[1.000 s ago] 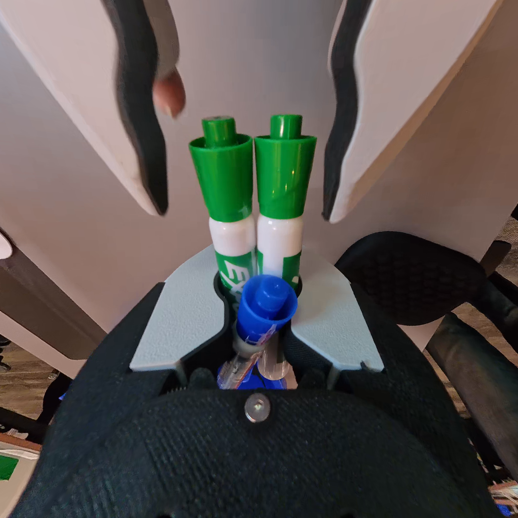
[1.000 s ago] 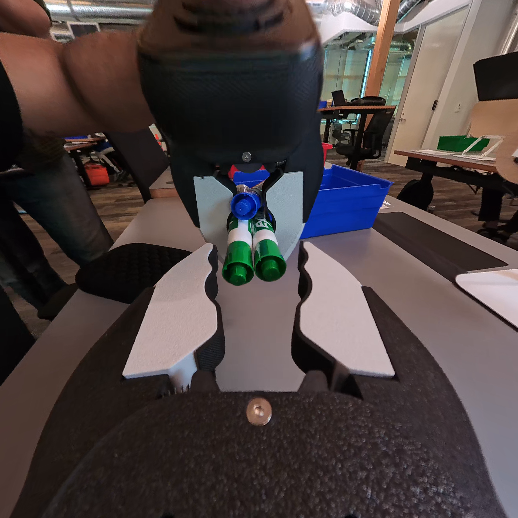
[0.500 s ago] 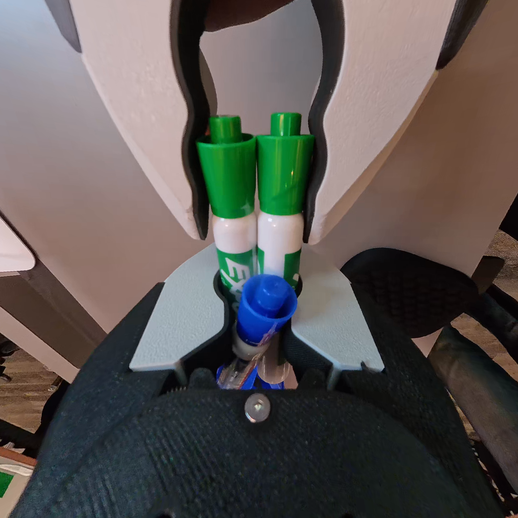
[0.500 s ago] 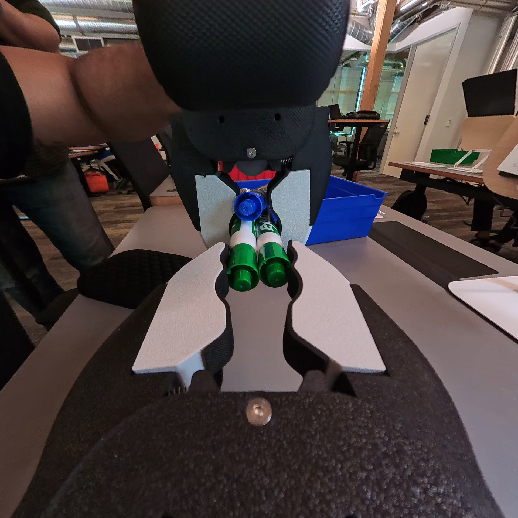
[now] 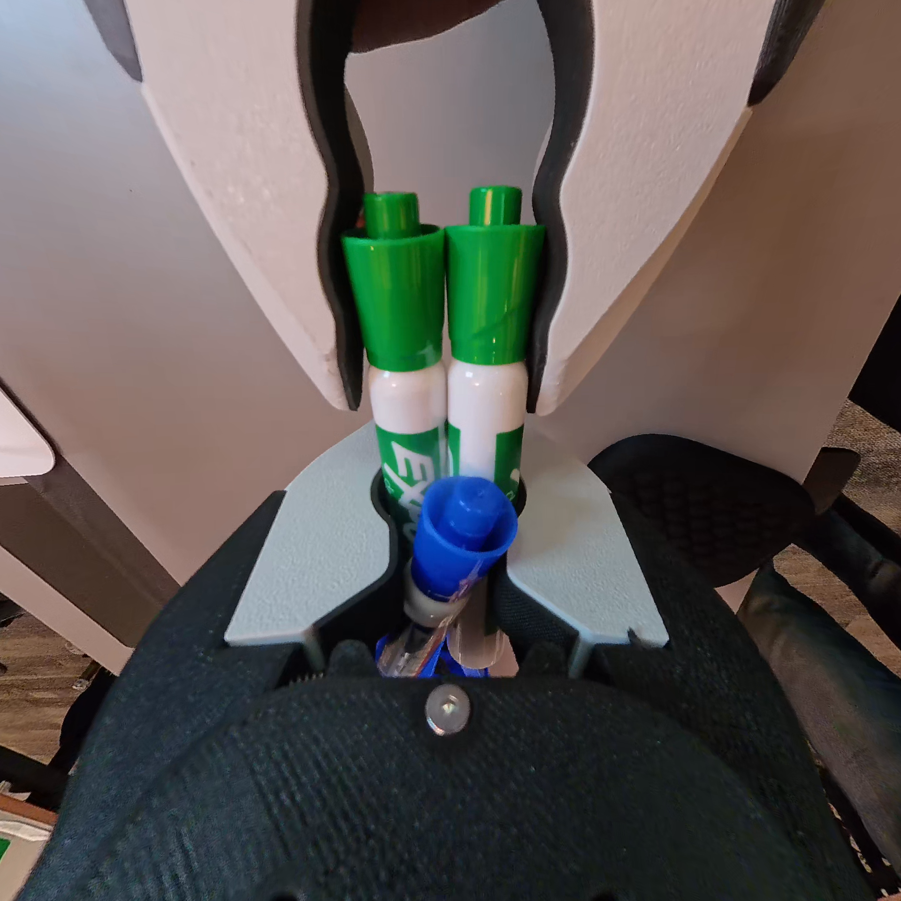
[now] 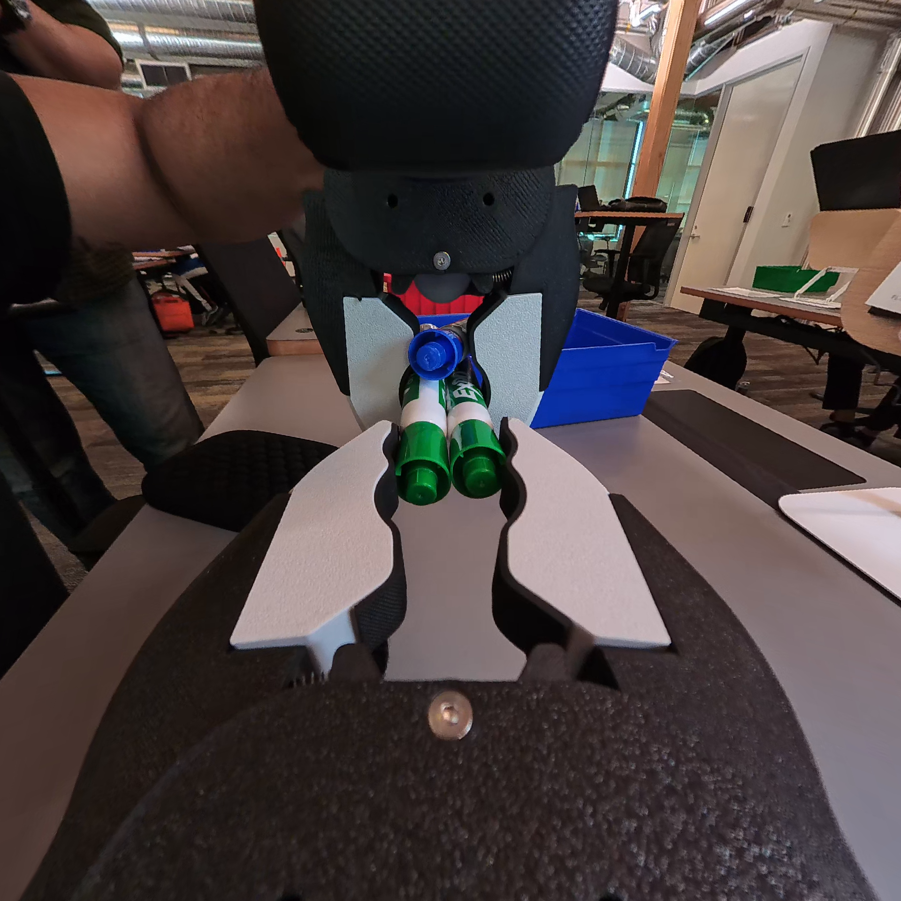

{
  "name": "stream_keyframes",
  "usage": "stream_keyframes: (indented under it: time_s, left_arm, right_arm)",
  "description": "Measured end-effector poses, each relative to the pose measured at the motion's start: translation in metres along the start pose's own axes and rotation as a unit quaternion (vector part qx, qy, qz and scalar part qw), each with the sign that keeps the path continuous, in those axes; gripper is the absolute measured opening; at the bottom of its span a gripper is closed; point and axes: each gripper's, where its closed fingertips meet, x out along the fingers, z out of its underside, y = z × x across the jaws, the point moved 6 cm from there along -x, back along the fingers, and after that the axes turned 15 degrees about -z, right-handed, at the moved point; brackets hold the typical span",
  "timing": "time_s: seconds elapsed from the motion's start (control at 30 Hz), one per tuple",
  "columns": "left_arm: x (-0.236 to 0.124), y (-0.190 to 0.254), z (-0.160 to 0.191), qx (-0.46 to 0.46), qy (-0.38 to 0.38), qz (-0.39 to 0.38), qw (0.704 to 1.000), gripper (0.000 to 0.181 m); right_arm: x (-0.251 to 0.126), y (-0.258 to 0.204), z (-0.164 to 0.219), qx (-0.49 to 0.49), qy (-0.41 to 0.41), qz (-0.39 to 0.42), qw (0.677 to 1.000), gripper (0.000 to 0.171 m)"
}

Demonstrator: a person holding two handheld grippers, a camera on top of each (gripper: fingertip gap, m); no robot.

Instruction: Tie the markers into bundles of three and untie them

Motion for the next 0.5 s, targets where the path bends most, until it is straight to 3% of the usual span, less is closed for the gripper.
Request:
stream_keyframes:
  time_s: [0.5]
  left_arm:
    - [0.0006,0.0,0.0027,-0.007,0.002,0.004,1.0,0.043]
  right_arm:
    - [-0.0003,-0.0012,-0.0001,-0.007,-0.006,0.004,1.0,0.039]
